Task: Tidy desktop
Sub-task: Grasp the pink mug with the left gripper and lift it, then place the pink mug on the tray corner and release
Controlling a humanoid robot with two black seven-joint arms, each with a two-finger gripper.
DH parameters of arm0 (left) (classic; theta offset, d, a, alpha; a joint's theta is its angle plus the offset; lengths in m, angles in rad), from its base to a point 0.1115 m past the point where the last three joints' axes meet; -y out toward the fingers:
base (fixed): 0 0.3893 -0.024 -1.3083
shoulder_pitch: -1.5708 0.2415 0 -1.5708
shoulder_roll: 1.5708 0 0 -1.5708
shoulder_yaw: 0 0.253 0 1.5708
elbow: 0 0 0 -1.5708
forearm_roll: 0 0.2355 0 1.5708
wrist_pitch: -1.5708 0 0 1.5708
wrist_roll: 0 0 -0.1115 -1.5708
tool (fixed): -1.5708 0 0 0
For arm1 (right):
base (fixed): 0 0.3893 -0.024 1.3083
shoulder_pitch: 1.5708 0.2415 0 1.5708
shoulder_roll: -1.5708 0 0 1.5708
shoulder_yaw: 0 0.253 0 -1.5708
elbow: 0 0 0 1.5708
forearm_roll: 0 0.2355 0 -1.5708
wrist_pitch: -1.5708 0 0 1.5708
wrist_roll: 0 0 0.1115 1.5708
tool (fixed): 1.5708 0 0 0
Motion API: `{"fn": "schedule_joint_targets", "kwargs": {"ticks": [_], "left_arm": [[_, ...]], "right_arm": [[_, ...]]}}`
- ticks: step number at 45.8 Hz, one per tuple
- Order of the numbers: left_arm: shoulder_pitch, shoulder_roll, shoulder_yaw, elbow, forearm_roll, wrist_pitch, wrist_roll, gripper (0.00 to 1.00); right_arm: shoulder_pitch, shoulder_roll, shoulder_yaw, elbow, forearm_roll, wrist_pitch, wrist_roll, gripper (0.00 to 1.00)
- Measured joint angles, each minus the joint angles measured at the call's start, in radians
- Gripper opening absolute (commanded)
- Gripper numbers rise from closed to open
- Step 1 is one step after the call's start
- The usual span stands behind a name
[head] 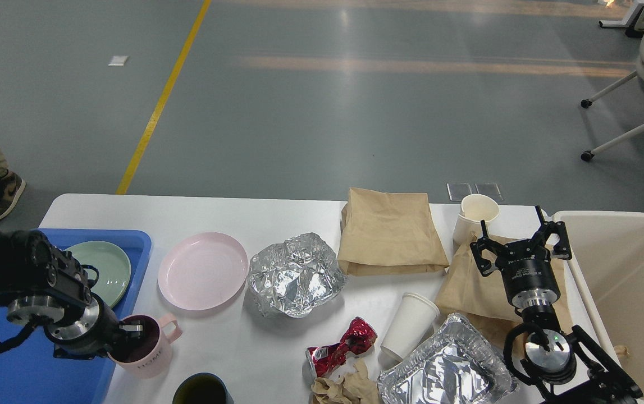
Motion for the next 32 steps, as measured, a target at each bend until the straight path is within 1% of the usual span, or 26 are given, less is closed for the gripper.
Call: {"fn": "schedule_joint_targets", "kwargs": {"ticks": [2, 5, 6, 9, 12, 18, 22, 25, 29, 32], "left_arm": [[-0.036, 0.011, 0.003, -0.002, 0.000, -0.051, 0.002, 0.00], [-0.121, 0.024, 0.015, -0.013, 0.001, -0.153, 0.002, 0.00], [-0.184, 0.031, 0.023, -0.030, 0.001, -0.211, 0.002, 0.00], [-0.264, 0.038, 0.031, -0.064, 0.001, -0.267, 0.002, 0.00], [-0.363, 0.043, 0.039, -0.118, 0.001, -0.302, 0.002, 0.00], [-0.575, 0.045, 0.076, -0.228, 0.012, -0.345, 0.006, 0.00], [-0.725, 0.047, 0.097, -0.281, 0.042, -0.410, 0.004, 0.00], [-0.814, 0.052, 0.105, -0.301, 0.066, -0.467, 0.003, 0.00], [-0.883, 0.061, 0.110, -0.310, 0.086, -0.524, 0.003, 0.00], [-0.897, 0.068, 0.115, -0.308, 0.095, -0.538, 0.003, 0.00]], "right_arm": [[0.000, 0.000, 0.000, 0.000, 0.000, 0.000, 0.000, 1.00], [0.000, 0.000, -0.001, 0.000, 0.000, 0.000, 0.000, 1.00], [0.000, 0.000, -0.001, -0.001, 0.000, 0.000, 0.000, 1.00], [0.000, 0.000, -0.001, -0.001, 0.000, 0.000, 0.000, 1.00], [0.000, 0.000, 0.000, -0.001, 0.000, 0.000, 0.000, 1.00], [0.000, 0.000, 0.000, -0.002, 0.000, 0.000, 0.000, 1.00], [0.000, 0.000, 0.000, -0.002, 0.000, 0.000, 0.000, 1.00], [0.000, 0.000, 0.000, -0.002, 0.000, 0.000, 0.000, 1.00], [0.000, 0.000, 0.000, -0.002, 0.000, 0.000, 0.000, 1.00], [0.000, 0.000, 0.000, -0.002, 0.000, 0.000, 0.000, 1.00]]}}
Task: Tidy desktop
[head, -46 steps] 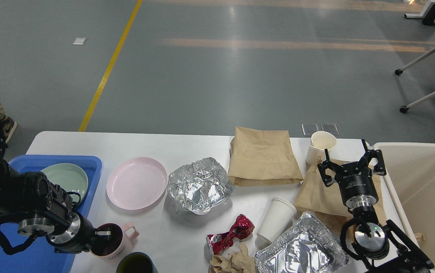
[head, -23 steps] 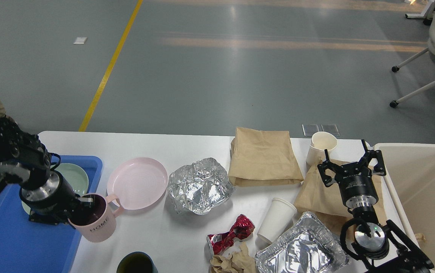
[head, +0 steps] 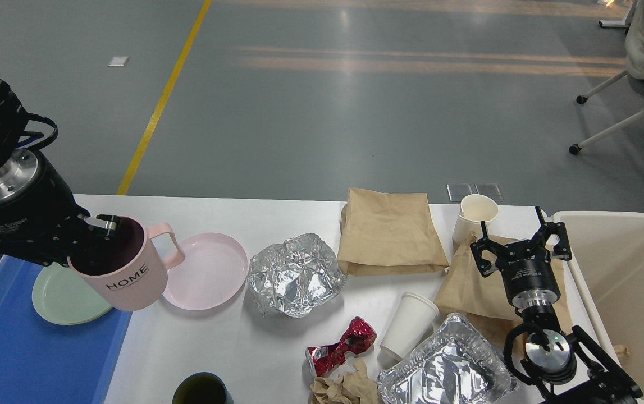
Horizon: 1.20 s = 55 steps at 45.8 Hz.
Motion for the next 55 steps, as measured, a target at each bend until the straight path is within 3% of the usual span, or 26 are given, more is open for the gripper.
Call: {"fn": "schedule_joint_targets", "kwargs": {"ticks": [5, 12, 22, 30, 42, 55], "left_arm": [[0.027, 0.032, 0.012, 0.034, 0.042, -0.006, -0.002, 0.00], [0.161, 0.181, 0.010, 0.159, 0.162, -0.013, -0.009, 0.01], [0.474, 0.402, -0.068, 0.457, 0.316, -0.016, -0.012, 0.03], [0.770, 0.539, -0.286, 0.709, 0.424, -0.016, -0.022, 0.04], [1.190, 0.571, -0.612, 0.975, 0.534, -0.015, -0.070, 0.05], [1.401, 0.553, -0.753, 1.109, 0.569, 0.020, -0.095, 0.05]], "right_arm": [[0.000, 0.000, 0.000, 0.000, 0.000, 0.000, 0.000, 1.00], [0.000, 0.000, 0.000, 0.002, 0.000, 0.000, 0.000, 1.00], [0.000, 0.000, 0.000, 0.002, 0.000, 0.000, 0.000, 1.00], [0.000, 0.000, 0.000, 0.002, 0.000, 0.000, 0.000, 1.00], [0.000, 0.000, 0.000, 0.002, 0.000, 0.000, 0.000, 1.00], [0.000, 0.000, 0.000, 0.002, 0.000, 0.000, 0.000, 1.00]]}}
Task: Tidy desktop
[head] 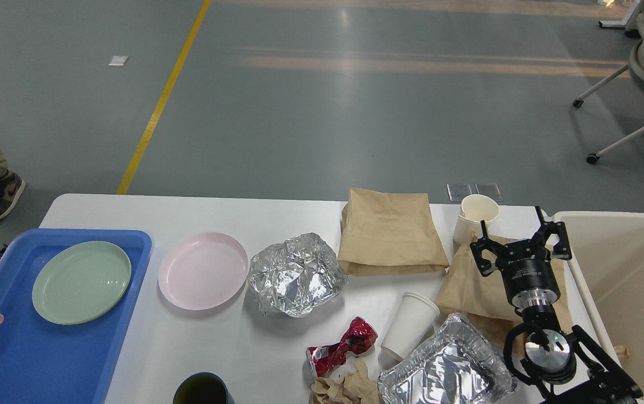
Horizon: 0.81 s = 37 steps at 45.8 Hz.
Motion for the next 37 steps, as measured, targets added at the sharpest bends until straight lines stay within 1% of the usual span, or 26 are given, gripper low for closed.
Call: {"fn": "schedule_joint_targets", "kwargs": {"ticks": [6, 17, 23, 25, 26, 28, 30, 34, 37], "left_arm": [[0.042, -0.037, -0.011, 0.040, 0.000, 0.025, -0.028, 0.06], [0.084, -0.050, -0.042, 0.048, 0.001, 0.029, -0.032, 0.08], [0.089, -0.045, -0.043, 0.047, 0.000, 0.029, -0.033, 0.15], [0.089, -0.039, -0.043, 0.047, -0.001, 0.031, -0.033, 0.21], [0.089, -0.037, -0.043, 0.047, -0.001, 0.032, -0.034, 0.25], [0.090, -0.034, -0.043, 0.047, -0.004, 0.039, -0.034, 0.38], [0.090, -0.033, -0.043, 0.047, -0.008, 0.048, -0.034, 0.49], [0.091, -0.031, -0.044, 0.046, -0.027, 0.076, -0.036, 0.65], [0.097, -0.030, -0.044, 0.044, -0.052, 0.094, -0.036, 0.74]], "right_arm": [[0.000, 0.000, 0.000, 0.000, 0.000, 0.000, 0.000, 1.00], [0.000, 0.000, 0.000, -0.001, 0.000, 0.000, 0.000, 1.00], [0.000, 0.000, 0.000, -0.001, 0.000, 0.000, 0.000, 1.00], [0.000, 0.000, 0.000, -0.001, 0.000, 0.000, 0.000, 1.00], [0.000, 0.000, 0.000, -0.001, 0.000, 0.000, 0.000, 1.00], [0.000, 0.000, 0.000, -0.001, 0.000, 0.000, 0.000, 1.00], [0.000, 0.000, 0.000, -0.001, 0.000, 0.000, 0.000, 1.00], [0.000, 0.000, 0.000, -0.001, 0.000, 0.000, 0.000, 1.00], [0.000, 0.000, 0.000, -0.001, 0.000, 0.000, 0.000, 1.00]]}}
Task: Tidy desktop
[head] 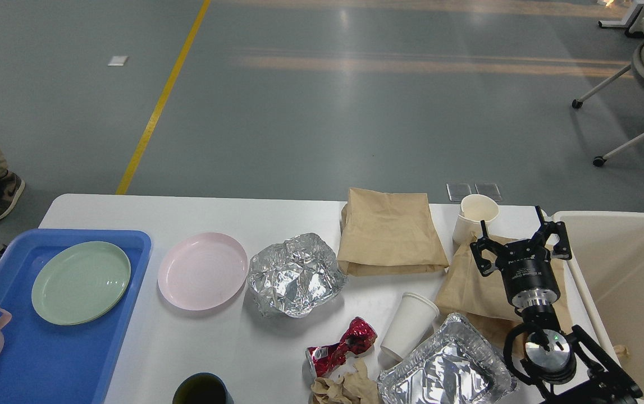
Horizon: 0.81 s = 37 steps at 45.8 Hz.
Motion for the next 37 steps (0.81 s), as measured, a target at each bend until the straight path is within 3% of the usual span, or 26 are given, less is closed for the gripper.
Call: {"fn": "schedule_joint_targets", "kwargs": {"ticks": [4, 11, 12, 15, 18, 20, 28, 30, 33, 34, 37], "left_arm": [[0.014, 0.002, 0.000, -0.004, -0.041, 0.013, 0.000, 0.82], [0.020, 0.007, 0.000, -0.009, -0.082, 0.014, 0.000, 0.82], [0.021, 0.007, 0.000, -0.009, -0.085, 0.014, 0.000, 0.78], [0.022, 0.007, 0.002, -0.012, -0.091, 0.015, 0.000, 0.42], [0.023, 0.012, 0.004, -0.018, -0.093, 0.012, 0.000, 0.21], [0.023, 0.018, 0.006, -0.027, -0.094, 0.009, 0.000, 0.00], [0.023, 0.040, 0.013, -0.070, -0.094, 0.003, 0.026, 0.00], [0.023, 0.041, 0.013, -0.072, -0.095, 0.008, 0.033, 0.12], [0.023, 0.042, 0.012, -0.073, -0.102, 0.019, 0.040, 0.60], [0.023, 0.042, 0.012, -0.073, -0.104, 0.023, 0.041, 0.68], [0.023, 0.043, 0.012, -0.073, -0.111, 0.041, 0.040, 0.79]], "right_arm": [[0.000, 0.000, 0.000, 0.000, 0.000, 0.000, 0.000, 1.00], [0.000, 0.000, 0.000, 0.000, 0.000, 0.000, 0.000, 1.00], [0.000, 0.000, 0.000, 0.000, 0.000, 0.000, 0.000, 1.00], [0.000, 0.000, 0.000, 0.000, 0.000, 0.000, 0.000, 1.00], [0.000, 0.000, 0.000, 0.000, 0.000, 0.000, 0.000, 1.00], [0.000, 0.000, 0.000, 0.000, 0.000, 0.000, 0.000, 1.00], [0.000, 0.000, -0.001, 0.000, 0.000, 0.000, 0.000, 1.00], [0.000, 0.000, -0.001, 0.000, 0.000, 0.000, 0.000, 1.00], [0.000, 0.000, 0.000, 0.000, 0.000, 0.000, 0.000, 1.00], [0.000, 0.000, 0.000, 0.000, 0.000, 0.000, 0.000, 1.00], [0.000, 0.000, 0.000, 0.000, 0.000, 0.000, 0.000, 1.00]]}}
